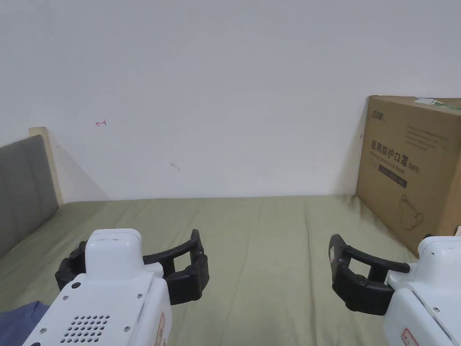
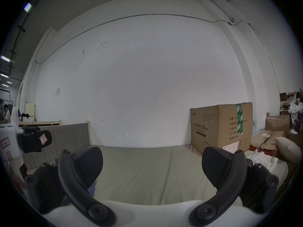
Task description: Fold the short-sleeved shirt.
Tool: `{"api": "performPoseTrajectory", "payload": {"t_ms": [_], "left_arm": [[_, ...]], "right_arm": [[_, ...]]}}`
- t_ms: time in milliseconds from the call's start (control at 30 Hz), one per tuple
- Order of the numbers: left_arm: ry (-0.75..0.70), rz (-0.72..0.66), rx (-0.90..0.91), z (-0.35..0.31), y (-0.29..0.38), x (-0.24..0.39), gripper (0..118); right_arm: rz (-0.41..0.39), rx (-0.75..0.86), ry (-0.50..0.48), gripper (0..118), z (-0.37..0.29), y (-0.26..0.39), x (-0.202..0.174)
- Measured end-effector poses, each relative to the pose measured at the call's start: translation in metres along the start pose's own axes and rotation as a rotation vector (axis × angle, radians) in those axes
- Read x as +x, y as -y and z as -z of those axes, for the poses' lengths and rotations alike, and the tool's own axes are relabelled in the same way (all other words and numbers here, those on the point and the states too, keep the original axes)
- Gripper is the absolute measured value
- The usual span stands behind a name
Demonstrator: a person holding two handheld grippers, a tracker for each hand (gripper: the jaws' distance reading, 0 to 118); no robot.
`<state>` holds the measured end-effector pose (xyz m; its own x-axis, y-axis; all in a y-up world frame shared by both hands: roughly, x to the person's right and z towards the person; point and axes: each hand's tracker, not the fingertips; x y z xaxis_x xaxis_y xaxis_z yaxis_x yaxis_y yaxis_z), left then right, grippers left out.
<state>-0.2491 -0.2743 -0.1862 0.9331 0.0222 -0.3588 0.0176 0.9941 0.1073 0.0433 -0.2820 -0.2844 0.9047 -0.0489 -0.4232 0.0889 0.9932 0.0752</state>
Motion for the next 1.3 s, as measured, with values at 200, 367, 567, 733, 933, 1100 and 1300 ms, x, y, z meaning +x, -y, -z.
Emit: {"api": "performPoseTrajectory", "payload": {"t_ms": [200, 367, 567, 733, 933, 1100, 1300], "left_arm": [[-0.002, 0.011, 0.022, -0.003, -0.002, 0.002, 117], [-0.008, 0.039, 0.019, -0.003, -0.003, 0.005, 117], [0.018, -0.014, -0.004, -0.003, -0.003, 0.001, 117], [-0.037, 0.004, 0.032, -0.007, -0.004, 0.001, 31], [-0.03, -0.013, -0.013, -0.002, -0.002, -0.003, 0], [-0.019, -0.05, -0.054, 0.004, 0.003, -0.006, 0], [-0.038, -0.093, -0.09, -0.01, 0.006, -0.035, 0]], "right_arm": [[-0.036, -0.014, 0.01, 118, 0.0, -0.002, -0.004], [-0.03, -0.019, 0.016, 118, 0.0, 0.0, -0.004], [0.001, -0.052, 0.047, 118, 0.003, 0.004, -0.001], [0.011, -0.062, 0.025, 55, 0.001, 0.006, 0.003], [0.042, -0.095, -0.005, 0, 0.007, 0.006, 0.013], [0.034, -0.083, 0.018, 0, 0.003, 0.007, 0.016], [0.019, -0.117, -0.044, 0, 0.015, 0.015, -0.005]]}}
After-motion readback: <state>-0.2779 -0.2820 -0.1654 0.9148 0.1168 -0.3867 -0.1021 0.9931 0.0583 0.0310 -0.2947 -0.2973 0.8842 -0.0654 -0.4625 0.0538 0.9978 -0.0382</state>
